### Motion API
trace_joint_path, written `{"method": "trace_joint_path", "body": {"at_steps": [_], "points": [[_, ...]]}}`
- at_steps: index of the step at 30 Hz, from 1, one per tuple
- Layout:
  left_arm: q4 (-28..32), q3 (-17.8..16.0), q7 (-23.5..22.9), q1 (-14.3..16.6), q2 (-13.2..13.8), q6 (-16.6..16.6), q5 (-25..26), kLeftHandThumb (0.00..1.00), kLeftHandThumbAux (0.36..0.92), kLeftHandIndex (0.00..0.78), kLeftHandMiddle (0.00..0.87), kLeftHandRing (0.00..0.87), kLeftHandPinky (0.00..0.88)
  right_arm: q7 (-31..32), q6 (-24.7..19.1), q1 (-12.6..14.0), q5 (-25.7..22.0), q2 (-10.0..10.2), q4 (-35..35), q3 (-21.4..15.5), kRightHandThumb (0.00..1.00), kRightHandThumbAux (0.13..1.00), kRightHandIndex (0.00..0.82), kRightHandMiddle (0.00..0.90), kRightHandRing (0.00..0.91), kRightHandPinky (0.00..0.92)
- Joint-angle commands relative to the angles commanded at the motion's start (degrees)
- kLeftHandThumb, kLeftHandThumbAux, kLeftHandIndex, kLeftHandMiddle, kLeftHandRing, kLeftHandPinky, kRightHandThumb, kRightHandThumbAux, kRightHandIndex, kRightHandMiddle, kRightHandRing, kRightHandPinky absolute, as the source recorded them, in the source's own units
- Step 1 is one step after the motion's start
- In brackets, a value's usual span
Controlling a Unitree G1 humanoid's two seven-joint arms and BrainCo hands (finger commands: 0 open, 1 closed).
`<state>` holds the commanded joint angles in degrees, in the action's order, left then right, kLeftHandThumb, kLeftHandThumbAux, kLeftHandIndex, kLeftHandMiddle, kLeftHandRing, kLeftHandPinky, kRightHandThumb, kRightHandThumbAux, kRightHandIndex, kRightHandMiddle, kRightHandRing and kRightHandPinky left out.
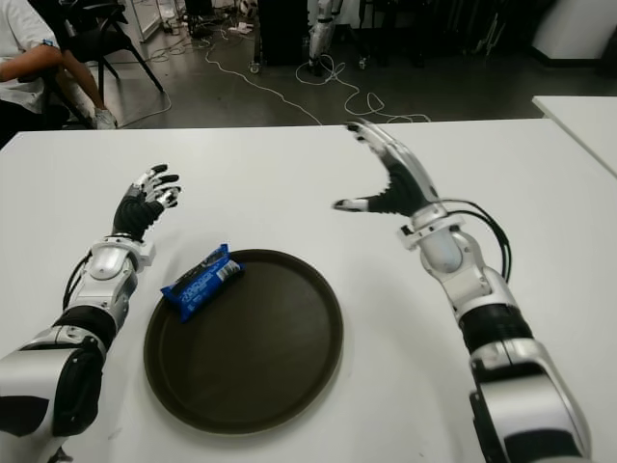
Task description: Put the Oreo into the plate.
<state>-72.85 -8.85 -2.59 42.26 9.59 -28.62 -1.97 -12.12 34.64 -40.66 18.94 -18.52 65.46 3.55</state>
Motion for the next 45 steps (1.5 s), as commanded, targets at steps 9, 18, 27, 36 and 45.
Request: {"method": "trace_joint_path", "body": {"at_steps": [9, 18, 27, 36, 45], "points": [[-0.1, -0.2, -0.6, 0.0, 0.1, 0.0, 0.3, 0.214, 0.668, 0.159, 0.229, 0.225, 0.243, 1.4, -0.9, 0.3, -6.2, 0.3, 7.5, -5.5, 0.0, 0.754, 0.211, 0.3, 0.312, 0.348], [-0.1, -0.4, -1.8, 0.0, 0.3, -0.1, 0.8, 0.211, 0.688, 0.144, 0.221, 0.215, 0.239, 9.1, -11.4, -3.7, -17.6, 1.6, 10.8, -15.8, 0.0, 0.74, 0.235, 0.322, 0.355, 0.395], [0.0, -0.7, -2.5, -0.2, 0.3, -0.2, 1.0, 0.204, 0.686, 0.144, 0.224, 0.22, 0.239, 8.3, -11.8, -3.2, -16.7, 5.6, 9.9, -14.7, 0.0, 0.766, 0.218, 0.285, 0.313, 0.334], [0.1, -0.5, -3.1, -0.2, 0.2, 0.3, 0.7, 0.173, 0.67, 0.125, 0.208, 0.203, 0.215, 10.5, -9.8, -2.5, -13.5, 5.2, 9.8, -11.3, 0.0, 0.791, 0.172, 0.226, 0.238, 0.243], [0.1, 0.1, -2.5, -0.1, 0.4, 0.9, 0.1, 0.147, 0.691, 0.118, 0.206, 0.202, 0.219, 11.0, -9.0, -2.4, -11.6, 4.3, 10.1, -9.7, 0.0, 0.782, 0.161, 0.215, 0.223, 0.232]]}}
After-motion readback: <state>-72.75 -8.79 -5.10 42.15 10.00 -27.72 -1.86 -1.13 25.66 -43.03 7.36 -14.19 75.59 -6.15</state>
